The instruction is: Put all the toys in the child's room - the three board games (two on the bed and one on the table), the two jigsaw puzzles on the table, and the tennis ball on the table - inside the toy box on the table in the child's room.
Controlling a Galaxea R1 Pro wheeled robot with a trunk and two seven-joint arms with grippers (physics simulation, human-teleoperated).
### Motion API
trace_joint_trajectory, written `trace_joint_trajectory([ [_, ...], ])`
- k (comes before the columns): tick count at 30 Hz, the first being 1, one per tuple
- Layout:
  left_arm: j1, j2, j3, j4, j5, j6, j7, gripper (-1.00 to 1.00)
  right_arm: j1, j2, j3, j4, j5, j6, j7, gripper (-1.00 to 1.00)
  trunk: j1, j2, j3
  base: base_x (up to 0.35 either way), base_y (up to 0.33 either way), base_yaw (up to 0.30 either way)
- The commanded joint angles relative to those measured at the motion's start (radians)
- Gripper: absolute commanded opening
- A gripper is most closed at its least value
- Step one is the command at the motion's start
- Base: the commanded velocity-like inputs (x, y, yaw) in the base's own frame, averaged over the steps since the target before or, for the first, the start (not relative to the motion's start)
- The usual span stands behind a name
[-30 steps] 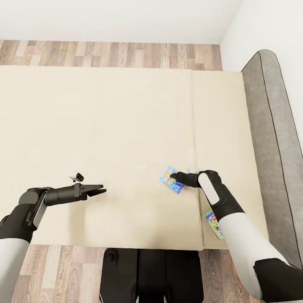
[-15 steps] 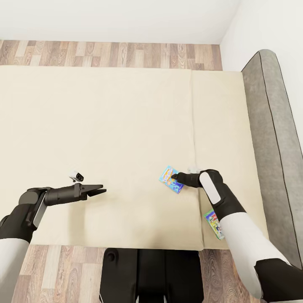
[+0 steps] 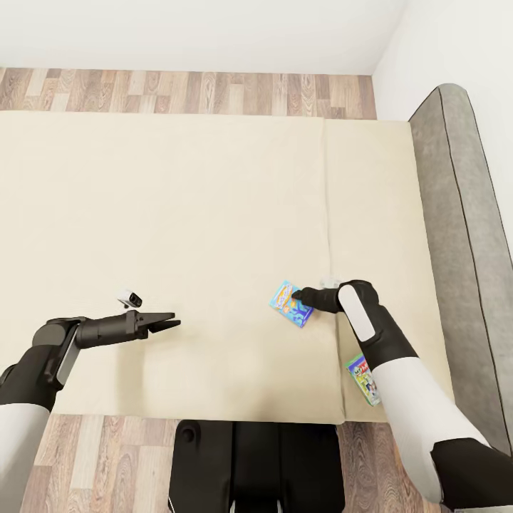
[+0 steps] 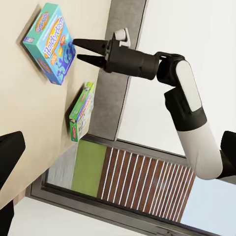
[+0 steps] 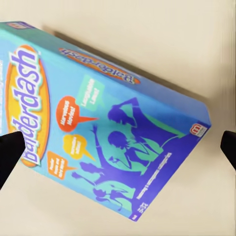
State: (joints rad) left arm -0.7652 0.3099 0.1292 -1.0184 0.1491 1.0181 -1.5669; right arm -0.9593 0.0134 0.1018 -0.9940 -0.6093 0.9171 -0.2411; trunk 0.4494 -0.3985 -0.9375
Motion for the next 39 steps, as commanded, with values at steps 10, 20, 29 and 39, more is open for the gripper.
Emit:
trace_joint_trajectory([
  [10, 0.000, -0.001, 0.000, 0.000, 0.000, 0.010, -0.004, 1.00, -0.020, 0.001, 0.002, -0.002, -0.010, 0.001, -0.017, 1.00, 0.001, -0.002, -0.001, 0.000, 0.000, 0.000],
  [20, 0.000, -0.002, -0.002, 0.000, 0.000, 0.010, -0.004, 1.00, -0.028, 0.002, 0.005, -0.019, -0.009, -0.016, -0.020, 1.00, 0.001, -0.002, -0.001, 0.000, 0.000, 0.000],
  [29, 0.000, -0.002, -0.002, 0.000, 0.000, 0.010, -0.004, 1.00, -0.027, 0.003, 0.009, -0.020, -0.010, -0.043, -0.019, 1.00, 0.001, -0.002, -0.001, 0.000, 0.000, 0.000],
  [39, 0.000, -0.003, -0.003, 0.000, 0.000, 0.010, -0.004, 1.00, -0.027, 0.003, 0.012, -0.012, -0.012, -0.101, -0.017, 1.00, 0.001, -0.002, -0.001, 0.000, 0.000, 0.000],
])
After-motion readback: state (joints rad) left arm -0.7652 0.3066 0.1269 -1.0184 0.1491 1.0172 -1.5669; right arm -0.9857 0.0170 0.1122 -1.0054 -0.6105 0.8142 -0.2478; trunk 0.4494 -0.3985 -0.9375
